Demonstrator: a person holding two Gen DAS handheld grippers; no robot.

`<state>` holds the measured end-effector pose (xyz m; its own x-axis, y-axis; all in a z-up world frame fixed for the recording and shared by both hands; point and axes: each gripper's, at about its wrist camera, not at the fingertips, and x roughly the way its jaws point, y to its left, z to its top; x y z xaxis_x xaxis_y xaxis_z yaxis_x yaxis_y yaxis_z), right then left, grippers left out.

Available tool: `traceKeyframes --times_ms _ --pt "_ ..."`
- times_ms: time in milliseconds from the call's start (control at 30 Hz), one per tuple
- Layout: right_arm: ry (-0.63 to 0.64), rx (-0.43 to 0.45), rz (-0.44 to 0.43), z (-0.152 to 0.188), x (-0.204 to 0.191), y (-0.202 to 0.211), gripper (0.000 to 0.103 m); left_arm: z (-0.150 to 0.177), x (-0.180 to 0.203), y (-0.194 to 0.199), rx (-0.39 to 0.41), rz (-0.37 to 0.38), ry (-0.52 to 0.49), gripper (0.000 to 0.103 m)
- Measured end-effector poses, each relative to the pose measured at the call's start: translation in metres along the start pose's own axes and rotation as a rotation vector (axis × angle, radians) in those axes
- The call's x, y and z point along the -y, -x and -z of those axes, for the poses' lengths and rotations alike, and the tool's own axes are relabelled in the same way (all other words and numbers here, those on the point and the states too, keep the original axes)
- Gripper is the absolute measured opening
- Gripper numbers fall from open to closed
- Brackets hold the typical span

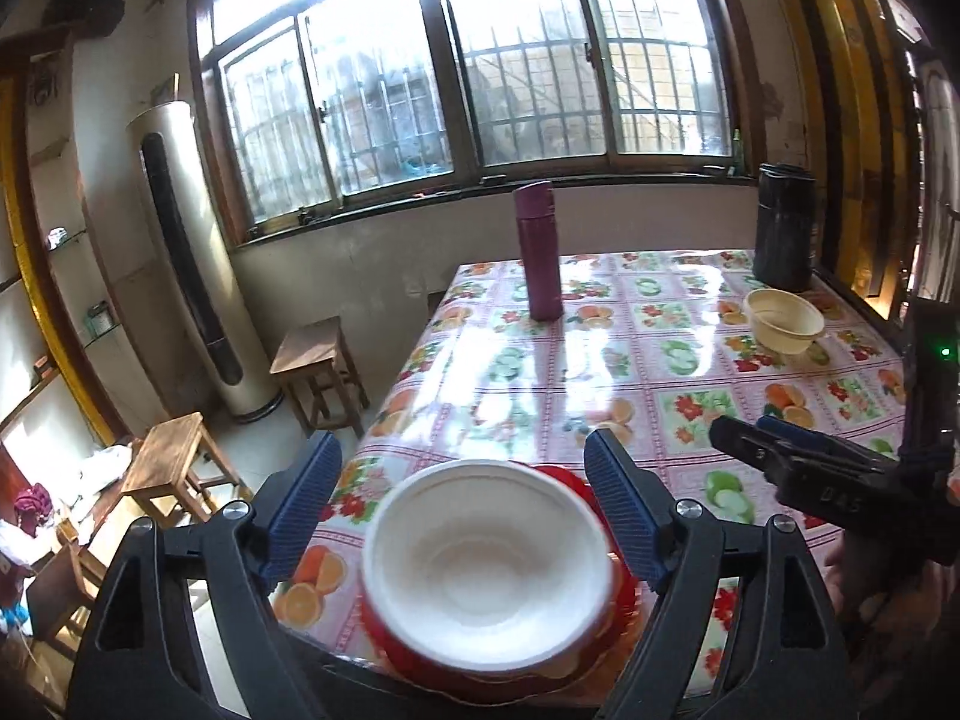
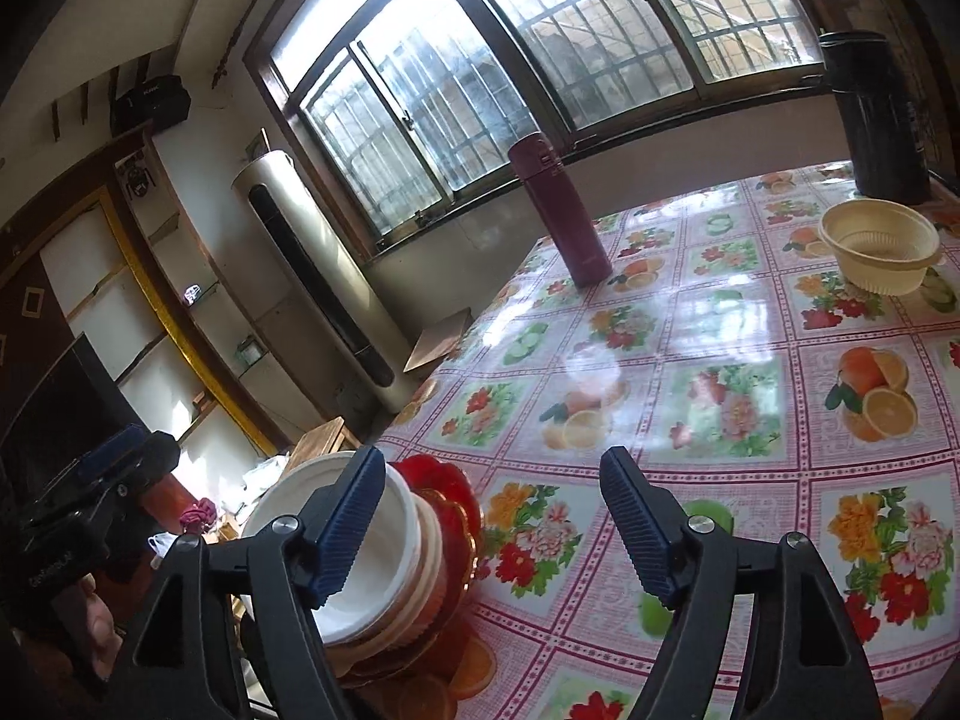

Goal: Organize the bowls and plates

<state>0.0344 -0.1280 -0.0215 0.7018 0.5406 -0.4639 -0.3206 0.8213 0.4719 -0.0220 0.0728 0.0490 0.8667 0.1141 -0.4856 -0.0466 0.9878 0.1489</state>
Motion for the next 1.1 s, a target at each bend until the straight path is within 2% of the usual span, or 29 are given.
traceKeyframes --times_ms 167,300,433,533,633,700,767,800,867,1100 --pt "-0.047 0.021 0.106 -0.017 0.058 0.022 0.083 -0.013 0.06 -0.022 -0.077 0.165 0.026 0.084" --pt "-0.075 0.049 0.219 -0.035 0.113 0.045 0.087 -0.02 0.114 -0.04 -0.113 0.221 0.037 0.084" --pt "-0.136 0.024 0.299 -0.055 0.175 0.057 0.089 -0.026 0.162 -0.06 -0.147 0.247 0.013 0.084" --pt "-0.222 0.032 0.292 -0.069 0.216 0.065 0.095 -0.028 0.19 -0.074 -0.177 0.257 -0.002 0.084" --pt "-0.298 0.092 0.233 -0.079 0.248 0.078 0.103 -0.031 0.211 -0.079 -0.158 0.277 -0.01 0.084" --pt "-0.34 0.137 0.197 -0.082 0.263 0.086 0.103 -0.032 0.223 -0.084 -0.155 0.325 -0.001 0.084" --pt "-0.39 0.161 0.173 -0.079 0.277 0.092 0.103 -0.035 0.233 -0.09 -0.17 0.355 -0.002 0.088" --pt "-0.419 0.16 0.162 -0.079 0.282 0.093 0.103 -0.036 0.239 -0.093 -0.161 0.347 -0.01 0.09" --pt "-0.449 0.172 0.14 -0.08 0.285 0.096 0.103 -0.04 0.247 -0.095 -0.128 0.325 -0.015 0.103" --pt "-0.364 0.26 0.215 -0.084 0.268 0.111 0.103 -0.062 0.252 -0.097 0.001 0.281 0.031 0.103"
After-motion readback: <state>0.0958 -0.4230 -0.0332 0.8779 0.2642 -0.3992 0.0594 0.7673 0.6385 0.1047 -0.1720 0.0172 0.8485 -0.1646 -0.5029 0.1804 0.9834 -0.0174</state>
